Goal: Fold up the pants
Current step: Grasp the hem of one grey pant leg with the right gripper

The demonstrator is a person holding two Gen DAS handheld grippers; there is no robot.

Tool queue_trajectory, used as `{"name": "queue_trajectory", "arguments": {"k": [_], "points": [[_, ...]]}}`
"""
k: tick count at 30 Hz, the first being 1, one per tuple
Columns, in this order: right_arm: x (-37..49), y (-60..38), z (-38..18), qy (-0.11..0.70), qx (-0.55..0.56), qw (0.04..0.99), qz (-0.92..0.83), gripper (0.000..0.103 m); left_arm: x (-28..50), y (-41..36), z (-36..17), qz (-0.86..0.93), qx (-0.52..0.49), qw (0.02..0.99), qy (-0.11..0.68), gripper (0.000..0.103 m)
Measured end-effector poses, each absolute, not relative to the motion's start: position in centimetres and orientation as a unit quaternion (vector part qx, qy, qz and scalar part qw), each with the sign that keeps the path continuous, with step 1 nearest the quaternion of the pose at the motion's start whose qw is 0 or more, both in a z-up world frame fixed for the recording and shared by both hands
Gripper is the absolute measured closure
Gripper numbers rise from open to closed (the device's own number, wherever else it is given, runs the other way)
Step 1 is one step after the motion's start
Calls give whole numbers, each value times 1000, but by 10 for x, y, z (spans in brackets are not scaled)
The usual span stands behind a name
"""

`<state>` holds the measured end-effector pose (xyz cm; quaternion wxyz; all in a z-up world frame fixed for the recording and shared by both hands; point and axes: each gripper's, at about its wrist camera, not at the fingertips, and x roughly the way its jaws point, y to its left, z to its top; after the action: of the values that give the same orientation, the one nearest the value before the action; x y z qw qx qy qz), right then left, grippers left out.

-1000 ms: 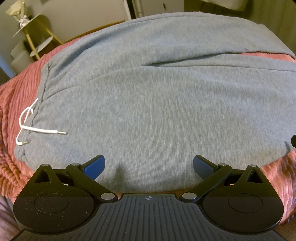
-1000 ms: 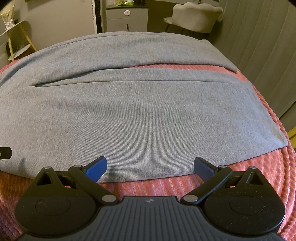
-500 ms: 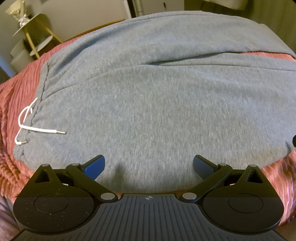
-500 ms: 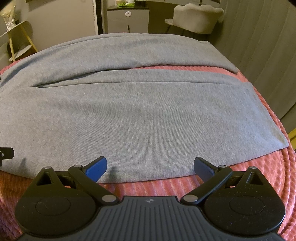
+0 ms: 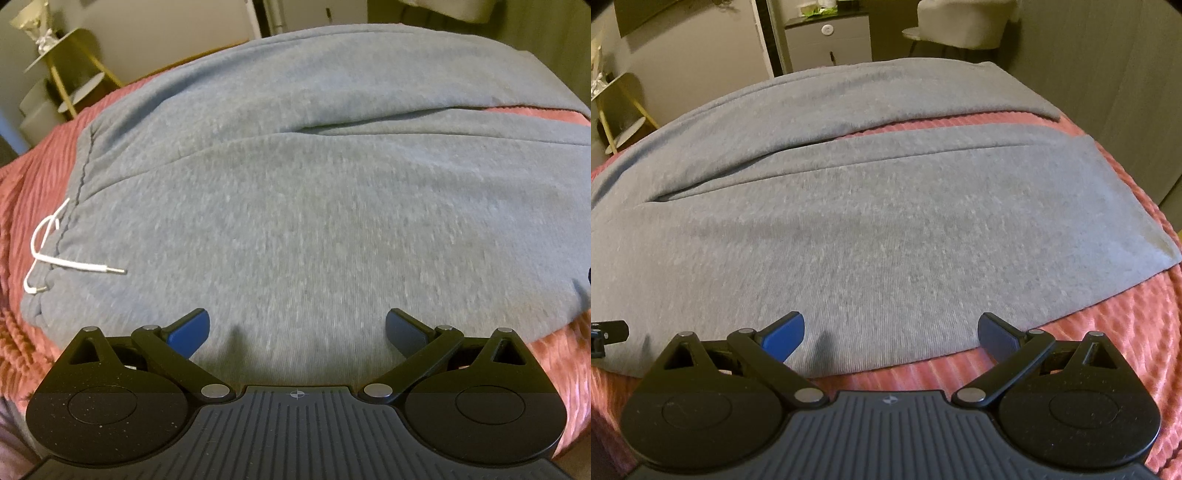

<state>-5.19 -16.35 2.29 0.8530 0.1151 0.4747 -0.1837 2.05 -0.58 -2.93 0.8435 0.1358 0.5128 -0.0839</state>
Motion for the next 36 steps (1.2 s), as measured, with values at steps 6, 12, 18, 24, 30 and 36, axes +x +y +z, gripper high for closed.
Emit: {"name": "queue_trajectory", "arguments": {"k": [6, 12, 18, 24, 30, 36], "points": [[-47, -166, 19, 474, 117, 857, -168, 3, 24, -4, -30, -87, 126, 848, 507, 0], [-48, -176, 42, 402, 109, 892, -176, 3, 36, 6, 6, -73, 66, 889, 447, 0], [48, -236, 39, 476, 189, 850, -127, 3, 104, 13, 38, -44, -59, 906, 417, 0], [195, -317, 59, 432, 251, 839, -217, 3, 126, 29, -2, 95, -81, 929, 347, 0], [320, -371, 33, 434, 309, 803, -267, 5, 146, 43, -25, 138, -100, 937, 303, 0], [388, -394, 2, 432, 282, 783, -346, 7, 159, 44, -51, 173, -118, 923, 324, 0]]}}
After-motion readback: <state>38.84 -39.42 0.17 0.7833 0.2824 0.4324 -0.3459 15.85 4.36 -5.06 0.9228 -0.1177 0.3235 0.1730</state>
